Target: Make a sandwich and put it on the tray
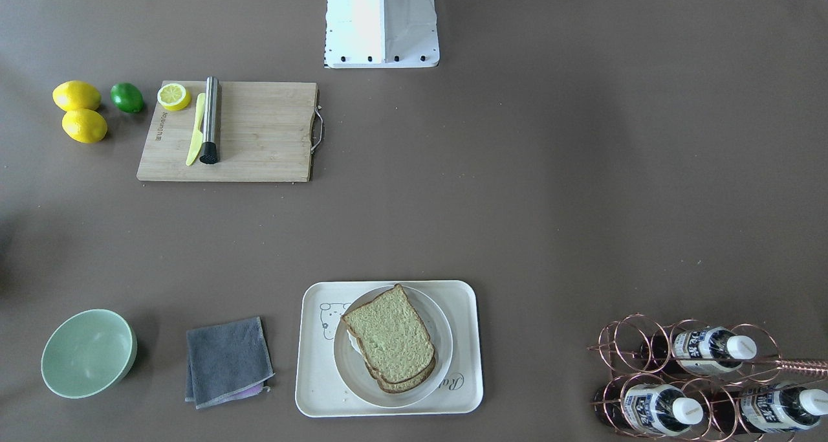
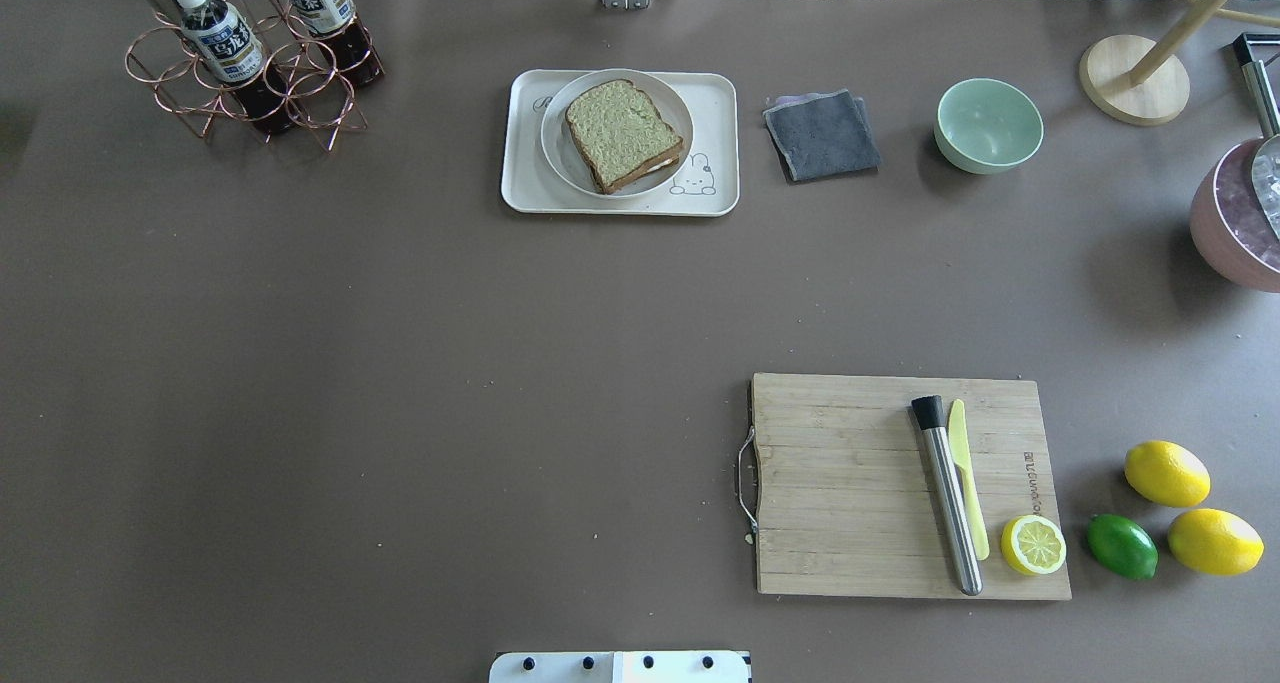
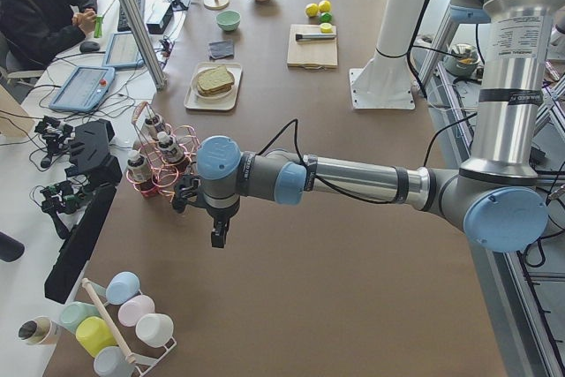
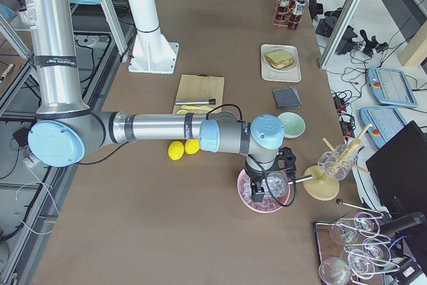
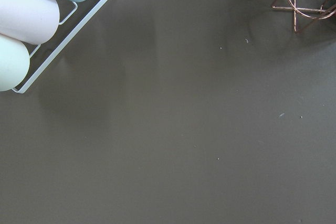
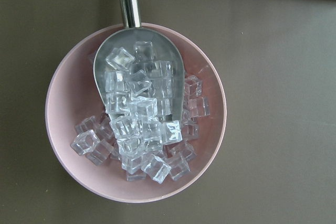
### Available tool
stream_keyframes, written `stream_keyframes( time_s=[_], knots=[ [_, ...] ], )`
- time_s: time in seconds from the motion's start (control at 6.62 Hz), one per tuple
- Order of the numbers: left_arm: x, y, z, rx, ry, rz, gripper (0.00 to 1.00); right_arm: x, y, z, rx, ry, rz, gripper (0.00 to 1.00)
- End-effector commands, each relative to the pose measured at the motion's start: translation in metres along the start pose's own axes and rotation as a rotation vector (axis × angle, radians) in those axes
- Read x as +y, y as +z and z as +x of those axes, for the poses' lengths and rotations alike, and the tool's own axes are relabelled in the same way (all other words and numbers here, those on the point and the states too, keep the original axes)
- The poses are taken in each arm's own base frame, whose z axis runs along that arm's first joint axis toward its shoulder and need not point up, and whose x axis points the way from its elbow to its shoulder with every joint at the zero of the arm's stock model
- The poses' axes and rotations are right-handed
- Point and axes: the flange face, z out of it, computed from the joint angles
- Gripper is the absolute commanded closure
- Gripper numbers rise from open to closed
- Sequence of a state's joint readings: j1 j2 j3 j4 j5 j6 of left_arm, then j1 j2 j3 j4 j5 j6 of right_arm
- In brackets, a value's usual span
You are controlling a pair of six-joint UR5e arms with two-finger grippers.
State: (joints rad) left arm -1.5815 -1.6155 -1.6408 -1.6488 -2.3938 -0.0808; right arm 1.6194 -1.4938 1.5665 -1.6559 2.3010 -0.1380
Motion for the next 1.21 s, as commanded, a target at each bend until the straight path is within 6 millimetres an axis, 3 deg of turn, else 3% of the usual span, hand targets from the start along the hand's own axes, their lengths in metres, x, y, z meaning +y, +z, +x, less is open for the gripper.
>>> stream_keyframes(
  time_s=[0.0, 1.06],
  knots=[
    [0.0002, -0.0019, -0.0011, 0.003, -0.003, 0.003, 0.02, 0.0041, 0.0015, 0.0041, -0.004, 0.014, -0.003, 0.00],
    [-0.0032, -0.0016, -0.0001, 0.003, -0.001, 0.003, 0.02, 0.0015, -0.0037, 0.0008, -0.023, 0.015, 0.011, 0.00]
  ],
)
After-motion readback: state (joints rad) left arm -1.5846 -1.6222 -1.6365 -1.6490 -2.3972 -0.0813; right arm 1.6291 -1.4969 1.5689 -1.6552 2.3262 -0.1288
